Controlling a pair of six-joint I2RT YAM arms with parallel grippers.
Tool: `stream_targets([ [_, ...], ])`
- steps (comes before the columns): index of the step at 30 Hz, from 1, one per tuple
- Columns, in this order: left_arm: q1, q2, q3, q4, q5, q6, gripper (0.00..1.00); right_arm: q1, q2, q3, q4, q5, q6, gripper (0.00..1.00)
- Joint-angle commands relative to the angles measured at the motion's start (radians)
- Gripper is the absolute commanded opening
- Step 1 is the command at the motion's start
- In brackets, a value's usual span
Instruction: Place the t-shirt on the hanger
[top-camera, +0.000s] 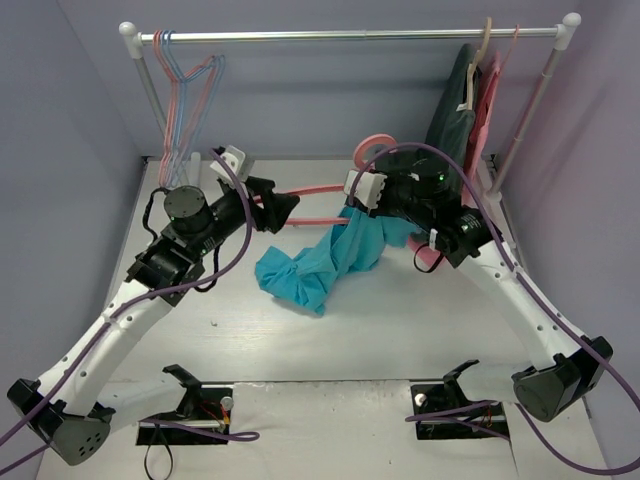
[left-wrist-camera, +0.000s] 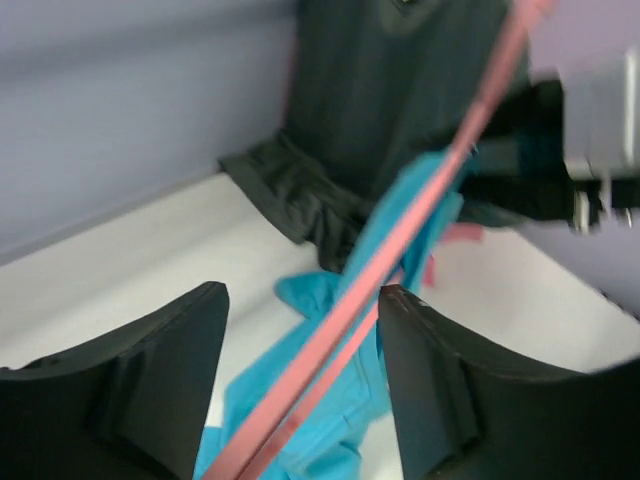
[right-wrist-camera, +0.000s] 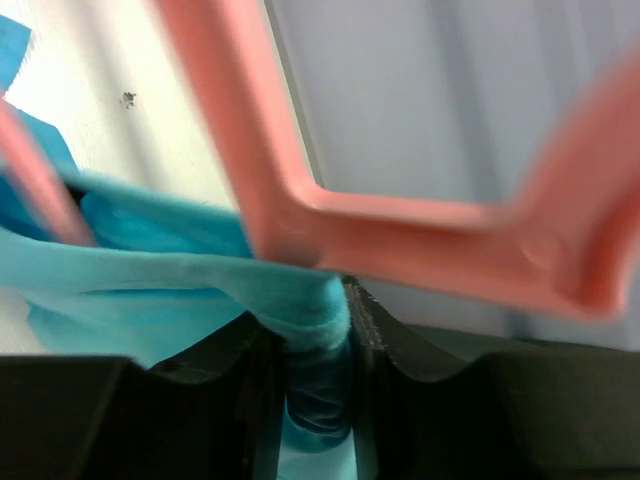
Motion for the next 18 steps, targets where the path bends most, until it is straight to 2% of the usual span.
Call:
stream_targets([
  [1,0.005,0.02,0.143,-0.061,-0.21,0.06,0.62,0.009,-0.037,-0.001,0.126,0.014,0.043,0.0],
  [4,0.005,0.036,0.206,-0.08,-0.299,0.071,0.68,0.009,-0.022,0.003,0.12,0.031,0.041,0.0],
  [12,0.005,0.014,0.26,-0.082,-0.44,0.044,0.69,0.01,0.021,0.034,0.097,0.047,0.05,0.0],
  [18,0.005,-0.024,0.295,-0.048,-0.571,0.173,0.72,0.007,0.043,0.027,0.072,0.032,0.054,0.0],
])
